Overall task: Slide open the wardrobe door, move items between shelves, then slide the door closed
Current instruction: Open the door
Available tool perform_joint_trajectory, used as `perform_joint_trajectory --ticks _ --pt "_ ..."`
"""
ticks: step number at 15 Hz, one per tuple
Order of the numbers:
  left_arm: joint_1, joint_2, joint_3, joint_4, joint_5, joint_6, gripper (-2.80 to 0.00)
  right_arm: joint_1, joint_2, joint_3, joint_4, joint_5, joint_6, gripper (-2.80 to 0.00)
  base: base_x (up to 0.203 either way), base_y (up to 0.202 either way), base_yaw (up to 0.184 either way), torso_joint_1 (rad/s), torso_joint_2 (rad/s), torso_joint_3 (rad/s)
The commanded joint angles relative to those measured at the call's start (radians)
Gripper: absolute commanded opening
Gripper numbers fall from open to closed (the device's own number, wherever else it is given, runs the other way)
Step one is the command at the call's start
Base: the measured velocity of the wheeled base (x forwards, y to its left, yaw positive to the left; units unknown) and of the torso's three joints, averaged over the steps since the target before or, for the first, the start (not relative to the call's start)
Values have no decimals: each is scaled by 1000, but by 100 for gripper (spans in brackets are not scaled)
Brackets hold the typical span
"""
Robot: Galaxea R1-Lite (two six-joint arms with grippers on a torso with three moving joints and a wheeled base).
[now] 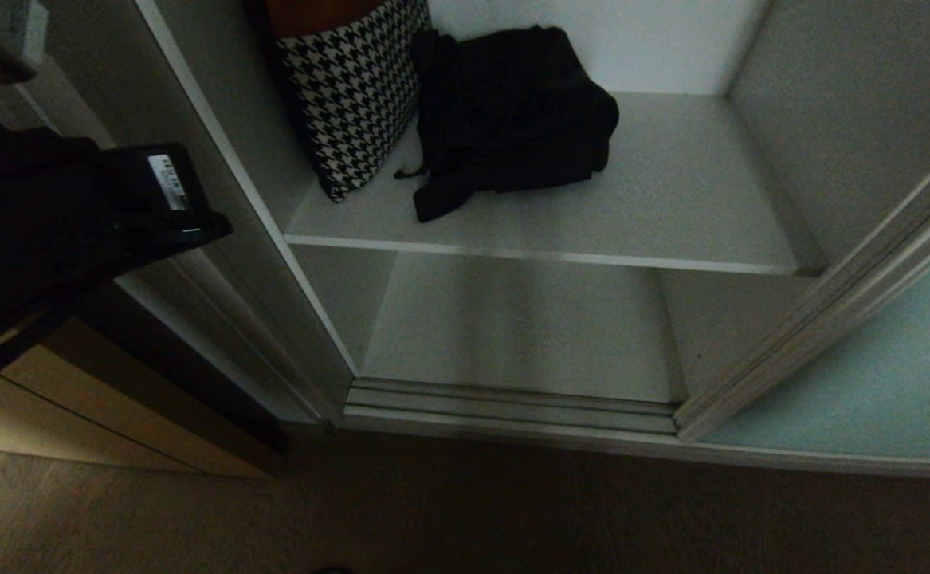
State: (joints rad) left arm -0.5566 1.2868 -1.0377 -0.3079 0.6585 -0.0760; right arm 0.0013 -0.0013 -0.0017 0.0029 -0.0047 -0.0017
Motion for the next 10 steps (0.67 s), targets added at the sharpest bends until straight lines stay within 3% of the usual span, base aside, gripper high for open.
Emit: perform_joint_trajectory --ticks 1,5,10 --pt "-2 82 -19 -3 -21 -27 -280 1 -1 0 0 0 0 -280 0 0 0 0 0 0" --pt "-2 229 -222 49 -79 -121 -280 2 -2 0 0 0 0 -280 0 0 0 0 0 0" --pt "20 379 -572 362 -213 -359 -280 0 -2 0 0 0 0 -280 0 0 0 0 0 0"
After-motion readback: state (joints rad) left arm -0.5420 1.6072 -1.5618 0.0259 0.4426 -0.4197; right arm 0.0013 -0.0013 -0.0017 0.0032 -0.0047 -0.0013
